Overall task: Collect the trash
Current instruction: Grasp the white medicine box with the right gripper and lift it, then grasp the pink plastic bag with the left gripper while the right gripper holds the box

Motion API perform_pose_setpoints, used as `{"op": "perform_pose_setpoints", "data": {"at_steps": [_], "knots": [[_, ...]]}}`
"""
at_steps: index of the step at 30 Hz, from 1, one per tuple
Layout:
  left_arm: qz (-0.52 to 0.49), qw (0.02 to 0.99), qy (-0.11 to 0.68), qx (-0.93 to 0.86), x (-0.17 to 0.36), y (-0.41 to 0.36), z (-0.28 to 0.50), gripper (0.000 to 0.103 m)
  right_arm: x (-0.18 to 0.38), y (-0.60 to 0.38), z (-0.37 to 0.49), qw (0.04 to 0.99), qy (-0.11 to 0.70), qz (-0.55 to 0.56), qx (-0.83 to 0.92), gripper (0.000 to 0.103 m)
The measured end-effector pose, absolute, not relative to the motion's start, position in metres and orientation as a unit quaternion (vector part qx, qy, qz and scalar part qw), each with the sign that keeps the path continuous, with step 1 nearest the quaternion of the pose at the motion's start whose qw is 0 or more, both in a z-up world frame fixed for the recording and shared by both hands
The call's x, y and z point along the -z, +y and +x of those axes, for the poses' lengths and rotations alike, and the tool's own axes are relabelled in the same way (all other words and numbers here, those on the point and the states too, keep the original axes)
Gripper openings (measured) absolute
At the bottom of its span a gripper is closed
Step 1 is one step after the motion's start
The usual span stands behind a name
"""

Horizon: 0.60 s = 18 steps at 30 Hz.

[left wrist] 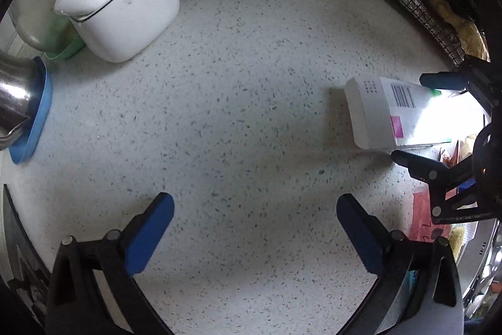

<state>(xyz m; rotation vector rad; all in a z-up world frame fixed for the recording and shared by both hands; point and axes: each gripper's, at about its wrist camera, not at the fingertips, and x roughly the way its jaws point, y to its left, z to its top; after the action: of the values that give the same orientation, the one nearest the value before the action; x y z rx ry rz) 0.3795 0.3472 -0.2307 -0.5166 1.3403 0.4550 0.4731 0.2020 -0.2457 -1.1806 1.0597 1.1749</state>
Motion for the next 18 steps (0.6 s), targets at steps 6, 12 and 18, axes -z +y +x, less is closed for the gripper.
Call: {"op": "perform_pose_setpoints", "data": {"at_steps": [6, 12, 18], "knots": [[-0.232, 0.746, 0.594, -0.192, 0.218, 0.345, 0.387, 0.103, 0.24, 0.198, 0.472, 0.565, 0.447, -0.48, -0.5, 0.069], [-0.241, 0.763, 0.575, -0.173, 0.199, 0.338, 0.394, 0.103, 0.21, 0.174, 0.479, 0.629, 0.455, -0.422, -0.468, 0.063], [-0.225, 0.791, 0.554, -0.131, 0.17, 0.312, 0.398, 0.103, 0.159, 0.122, 0.475, 0.706, 0.469, -0.351, -0.399, 0.063]]}}
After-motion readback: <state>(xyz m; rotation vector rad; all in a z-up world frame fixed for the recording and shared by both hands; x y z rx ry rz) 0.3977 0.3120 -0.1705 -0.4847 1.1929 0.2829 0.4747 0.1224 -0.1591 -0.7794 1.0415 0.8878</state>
